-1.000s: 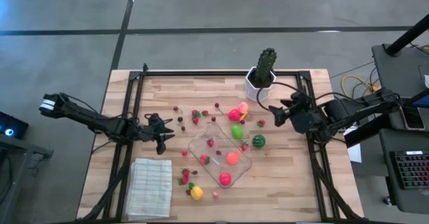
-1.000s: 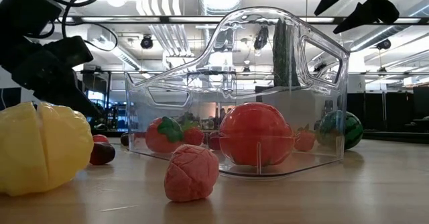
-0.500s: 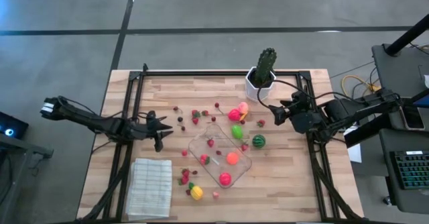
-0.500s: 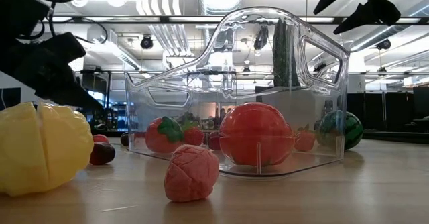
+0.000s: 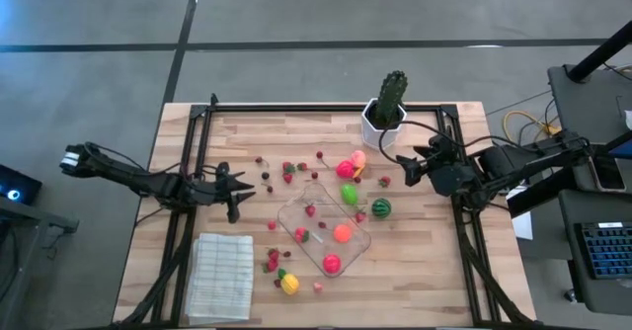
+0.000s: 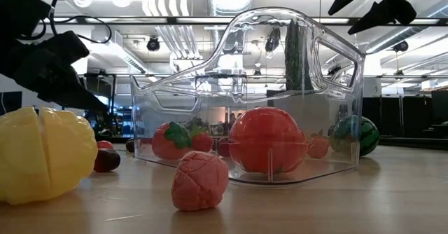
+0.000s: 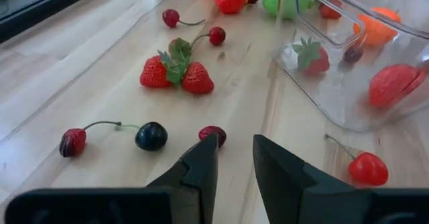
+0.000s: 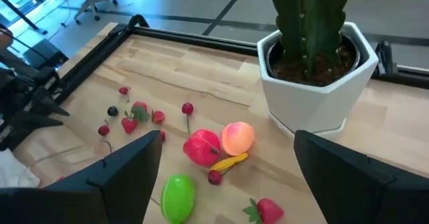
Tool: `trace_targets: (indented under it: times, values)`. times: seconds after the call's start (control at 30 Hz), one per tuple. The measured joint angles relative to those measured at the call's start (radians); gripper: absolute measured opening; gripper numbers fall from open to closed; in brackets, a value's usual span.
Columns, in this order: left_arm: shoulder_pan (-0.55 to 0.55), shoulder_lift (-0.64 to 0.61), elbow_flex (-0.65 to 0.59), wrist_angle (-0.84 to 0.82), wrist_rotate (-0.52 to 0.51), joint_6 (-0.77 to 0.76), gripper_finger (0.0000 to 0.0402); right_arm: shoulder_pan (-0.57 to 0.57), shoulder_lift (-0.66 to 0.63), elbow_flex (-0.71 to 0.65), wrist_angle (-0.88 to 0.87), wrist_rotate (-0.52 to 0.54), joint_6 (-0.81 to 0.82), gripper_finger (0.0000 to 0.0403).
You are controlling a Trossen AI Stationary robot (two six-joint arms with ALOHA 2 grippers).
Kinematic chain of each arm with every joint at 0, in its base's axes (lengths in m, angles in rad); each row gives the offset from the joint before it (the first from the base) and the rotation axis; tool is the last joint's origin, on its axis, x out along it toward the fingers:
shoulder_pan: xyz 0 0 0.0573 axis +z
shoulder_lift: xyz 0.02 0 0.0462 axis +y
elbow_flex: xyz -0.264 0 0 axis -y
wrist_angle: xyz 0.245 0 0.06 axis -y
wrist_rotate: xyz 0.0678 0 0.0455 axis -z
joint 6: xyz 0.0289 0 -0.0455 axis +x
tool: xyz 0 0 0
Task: Pick and placing Produce into tupperware
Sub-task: Put the red cherry into the transparent bin
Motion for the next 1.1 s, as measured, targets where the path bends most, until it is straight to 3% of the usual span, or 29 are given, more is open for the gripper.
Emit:
trace_targets:
  times: [0.17, 0.47, 0.77, 0.9, 1.1]
  values:
    - [0.0, 0.026, -0.007, 0.042, 0.001, 0.001, 0.008, 0.0, 0.0, 0.0, 0.023, 0.059, -0.06, 0.0333]
    - [0.0, 0.078, -0.011, 0.057, 0.003, 0.001, 0.008, 0.0, 0.0, 0.0, 0.195, 0.2, -0.363, 0.0336]
    - [0.0, 0.145, -0.006, 0.094, 0.003, 0.001, 0.008, 0.0, 0.0, 0.0, 0.216, 0.192, -0.439, 0.0338]
    - [0.0, 0.164, -0.005, 0.435, 0.003, 0.001, 0.008, 0.0, 0.0, 0.0, 0.214, 0.15, -0.439, 0.0336]
    - [0.0, 0.216, 0.005, 1.106, 0.003, 0.001, 0.008, 0.0, 0.0, 0.0, 0.212, 0.15, -0.439, 0.0331]
